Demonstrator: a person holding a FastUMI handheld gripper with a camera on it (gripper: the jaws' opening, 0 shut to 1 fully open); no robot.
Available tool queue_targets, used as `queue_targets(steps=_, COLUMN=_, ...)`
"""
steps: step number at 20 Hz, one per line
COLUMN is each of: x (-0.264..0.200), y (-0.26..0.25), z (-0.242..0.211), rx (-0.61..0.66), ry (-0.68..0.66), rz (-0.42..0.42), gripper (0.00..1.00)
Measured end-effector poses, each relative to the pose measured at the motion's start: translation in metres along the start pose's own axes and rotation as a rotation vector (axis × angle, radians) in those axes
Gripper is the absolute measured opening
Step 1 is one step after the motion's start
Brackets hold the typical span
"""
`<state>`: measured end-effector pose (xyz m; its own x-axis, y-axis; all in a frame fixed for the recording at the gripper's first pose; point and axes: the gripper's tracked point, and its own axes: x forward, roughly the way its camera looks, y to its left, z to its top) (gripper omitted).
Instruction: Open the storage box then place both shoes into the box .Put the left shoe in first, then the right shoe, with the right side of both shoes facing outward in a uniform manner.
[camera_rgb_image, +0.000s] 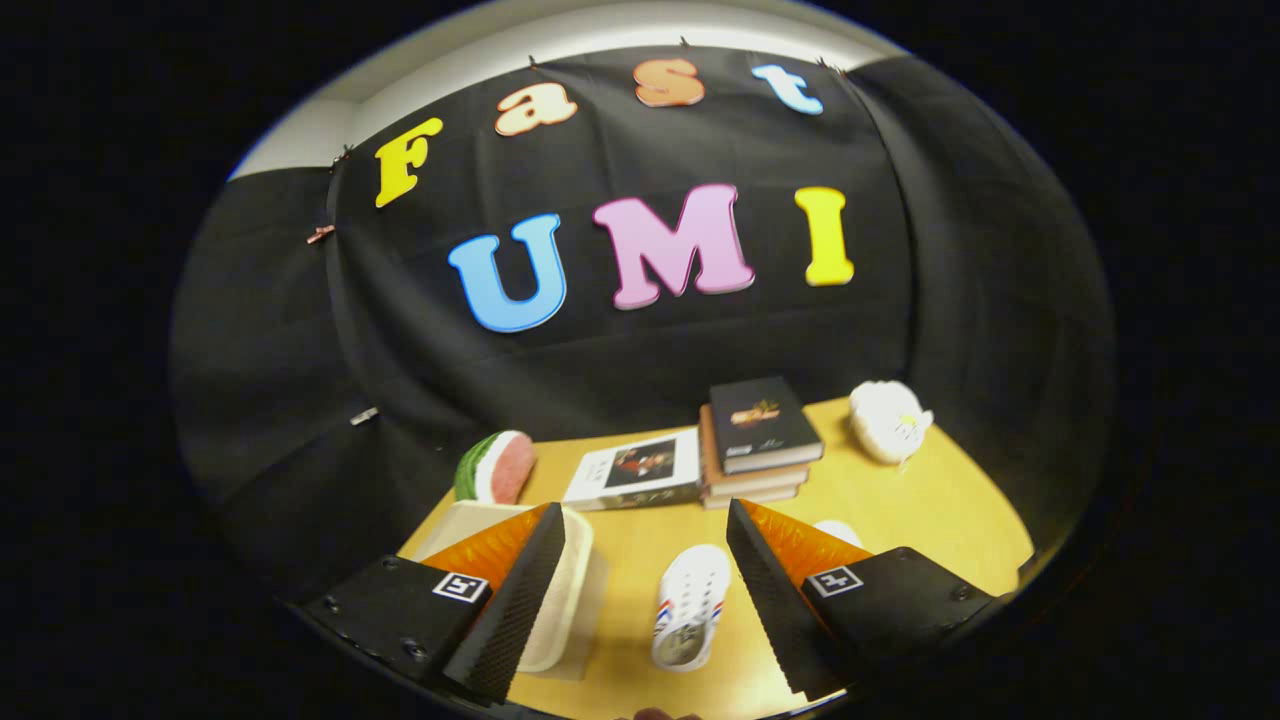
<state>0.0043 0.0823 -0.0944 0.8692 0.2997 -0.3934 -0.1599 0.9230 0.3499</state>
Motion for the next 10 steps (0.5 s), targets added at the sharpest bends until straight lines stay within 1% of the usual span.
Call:
queue_targets(steps=1, x=0.002, y=0.003, z=-0.006, rx=0.034, ry=0.041, rz=0.027, gripper=0.98)
queue_targets(steps=3, x=0.012, y=0.001, z=-0.023, rx=0.057, ry=0.122, rz=0.052, gripper=0.98)
queue_targets(steps=6, x=0.023, y=0.01, z=-0.056, rx=0.092, ry=0.278, rz=0.128, gripper=0.98)
queue_targets(steps=8, x=0.019, y=0.019, z=-0.079, rx=0.064, ry=0.385, rz=0.19, gripper=0.98)
queue_targets(steps=10, x=0.017, y=0.028, z=-0.099, rx=0.085, ry=0.471, rz=0.265, gripper=0.98)
